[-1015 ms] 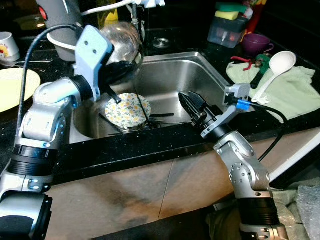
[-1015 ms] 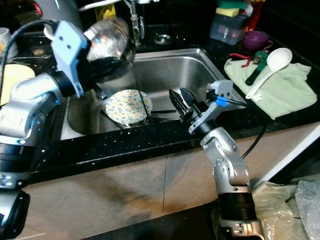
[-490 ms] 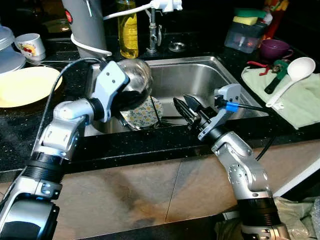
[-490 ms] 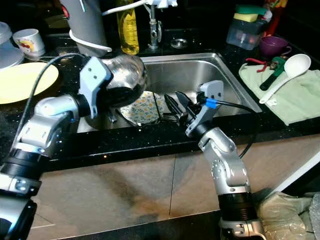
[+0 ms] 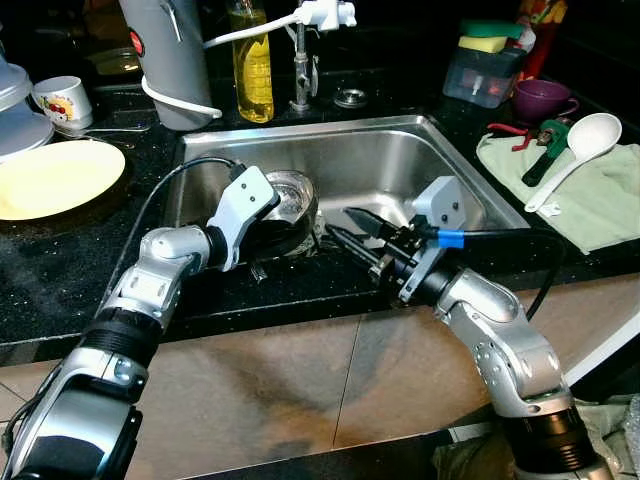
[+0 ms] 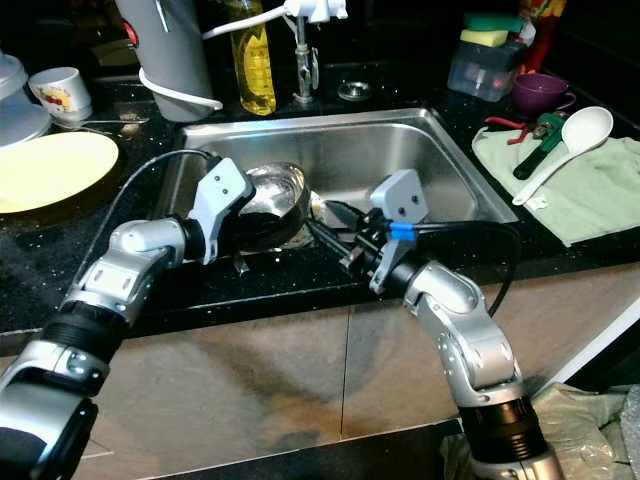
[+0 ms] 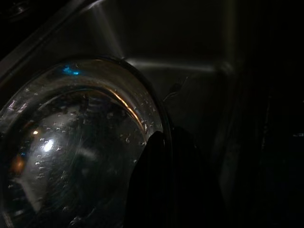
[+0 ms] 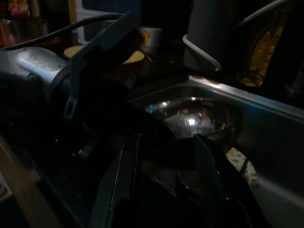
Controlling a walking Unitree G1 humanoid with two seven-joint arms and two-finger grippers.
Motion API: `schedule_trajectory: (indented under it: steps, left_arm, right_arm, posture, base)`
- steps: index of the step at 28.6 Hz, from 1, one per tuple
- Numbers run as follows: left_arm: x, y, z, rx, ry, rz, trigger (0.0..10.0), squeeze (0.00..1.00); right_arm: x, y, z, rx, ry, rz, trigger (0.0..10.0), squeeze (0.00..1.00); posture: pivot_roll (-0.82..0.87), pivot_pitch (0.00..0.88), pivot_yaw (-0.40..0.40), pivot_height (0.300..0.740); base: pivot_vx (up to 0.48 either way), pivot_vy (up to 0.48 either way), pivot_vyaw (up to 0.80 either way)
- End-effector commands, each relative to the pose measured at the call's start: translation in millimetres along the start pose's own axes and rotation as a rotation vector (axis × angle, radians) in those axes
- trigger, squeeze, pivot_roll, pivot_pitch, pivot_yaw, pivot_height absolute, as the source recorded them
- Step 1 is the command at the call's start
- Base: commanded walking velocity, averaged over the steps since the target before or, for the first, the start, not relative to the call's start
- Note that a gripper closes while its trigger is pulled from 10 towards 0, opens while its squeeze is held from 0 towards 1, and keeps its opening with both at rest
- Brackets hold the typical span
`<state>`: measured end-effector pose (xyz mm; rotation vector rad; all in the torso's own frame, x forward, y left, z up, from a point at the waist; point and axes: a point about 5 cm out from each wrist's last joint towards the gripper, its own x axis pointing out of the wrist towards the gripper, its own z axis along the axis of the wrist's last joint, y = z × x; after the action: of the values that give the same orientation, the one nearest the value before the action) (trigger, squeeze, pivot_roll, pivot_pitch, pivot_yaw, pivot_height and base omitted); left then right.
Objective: Kitchen organization
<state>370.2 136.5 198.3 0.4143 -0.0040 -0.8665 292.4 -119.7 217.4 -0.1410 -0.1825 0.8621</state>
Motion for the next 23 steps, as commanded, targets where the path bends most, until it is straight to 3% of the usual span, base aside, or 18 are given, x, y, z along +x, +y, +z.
schedule_trajectory:
  steps: [1, 6, 12, 18, 23]
  left_arm:
    - [1.5, 1.5, 0.9, 0.019, 0.004, 0.006, 10.0, 0.00]
    - [4.7, 3.6, -3.3, 0.010, 0.019, 0.014, 10.0, 0.00]
    - [5.9, 11.8, -12.3, -0.021, 0.052, 0.086, 10.0, 0.00]
    - [2.4, 22.3, -16.7, -0.144, 0.047, 0.168, 10.0, 0.00]
    - [-2.5, 39.7, -9.5, -0.256, -0.012, 0.277, 10.0, 0.00]
  right_arm:
    - [-0.3, 5.5, -0.7, -0.013, 0.023, 0.035, 10.0, 0.00]
    - [-4.5, 7.9, 0.7, -0.039, 0.083, 0.058, 10.0, 0.00]
    - [-4.9, 3.1, -0.4, -0.013, 0.129, -0.002, 10.0, 0.00]
    - [-5.7, -2.9, -0.5, -0.010, 0.152, -0.049, 10.0, 0.00]
    - [-6.3, -6.2, 0.9, -0.005, 0.162, -0.081, 10.0, 0.00]
  posture:
    - [0.03, 0.039, -0.005, 0.740]
    - [0.02, 0.051, -0.005, 0.740]
    - [0.01, 0.059, -0.003, 0.740]
    - [0.01, 0.066, -0.007, 0.740]
    - [0.00, 0.074, -0.013, 0.740]
  base:
    - [0.000, 0.000, 0.00]
    - [0.000, 0.000, 0.00]
    - [0.000, 0.000, 0.00]
    - [0.000, 0.000, 0.00]
    - [0.000, 0.000, 0.00]
